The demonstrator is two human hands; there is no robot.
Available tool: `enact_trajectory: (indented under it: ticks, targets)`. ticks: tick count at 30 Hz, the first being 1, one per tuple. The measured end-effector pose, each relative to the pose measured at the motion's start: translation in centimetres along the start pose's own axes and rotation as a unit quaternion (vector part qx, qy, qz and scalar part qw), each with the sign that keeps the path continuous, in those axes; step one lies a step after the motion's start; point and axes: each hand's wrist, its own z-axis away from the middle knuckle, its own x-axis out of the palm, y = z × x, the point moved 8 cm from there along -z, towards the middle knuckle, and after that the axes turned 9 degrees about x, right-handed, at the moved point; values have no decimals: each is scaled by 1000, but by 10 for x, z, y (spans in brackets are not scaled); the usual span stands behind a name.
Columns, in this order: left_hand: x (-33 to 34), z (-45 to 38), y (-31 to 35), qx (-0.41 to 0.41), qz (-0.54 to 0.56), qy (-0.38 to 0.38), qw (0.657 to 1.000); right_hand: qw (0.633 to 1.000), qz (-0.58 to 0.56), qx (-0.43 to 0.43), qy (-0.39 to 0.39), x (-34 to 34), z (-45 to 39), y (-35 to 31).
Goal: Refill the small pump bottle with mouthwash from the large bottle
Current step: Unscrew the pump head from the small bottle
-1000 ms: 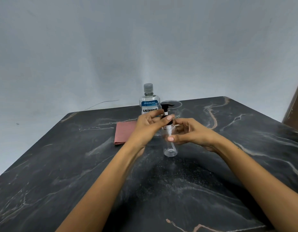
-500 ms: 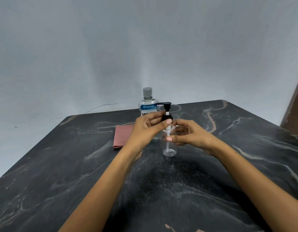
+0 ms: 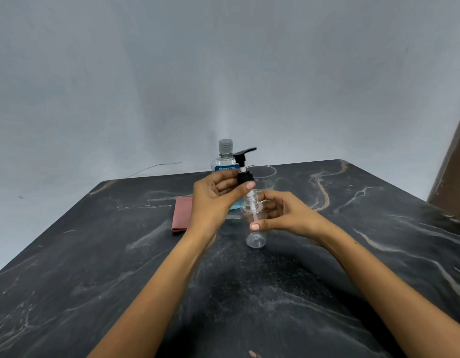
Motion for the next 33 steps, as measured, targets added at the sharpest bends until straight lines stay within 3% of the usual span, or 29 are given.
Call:
enact_trajectory:
  ticks: [9, 14, 16, 19, 24, 33]
  targets:
    - [-29, -9, 17, 2, 135, 129, 982, 1000, 7, 13, -23, -8, 0, 5]
    - [-43, -14, 14, -33, 176, 148, 973, 999, 0, 21, -28, -11, 3, 5]
    - [-44, -17, 8, -76, 155, 114, 978, 999, -3, 26, -25, -12, 3, 6]
    - [-40, -13, -9, -169, 41, 0, 985, 999, -6, 32, -23, -8, 3, 7]
    - [-48, -6, -35, -227, -184, -84, 953, 1000, -7, 16, -4, 3, 1, 3]
    - [-52, 9, -66, -303, -253, -184, 900, 1000, -2, 11, 28, 8, 1, 1]
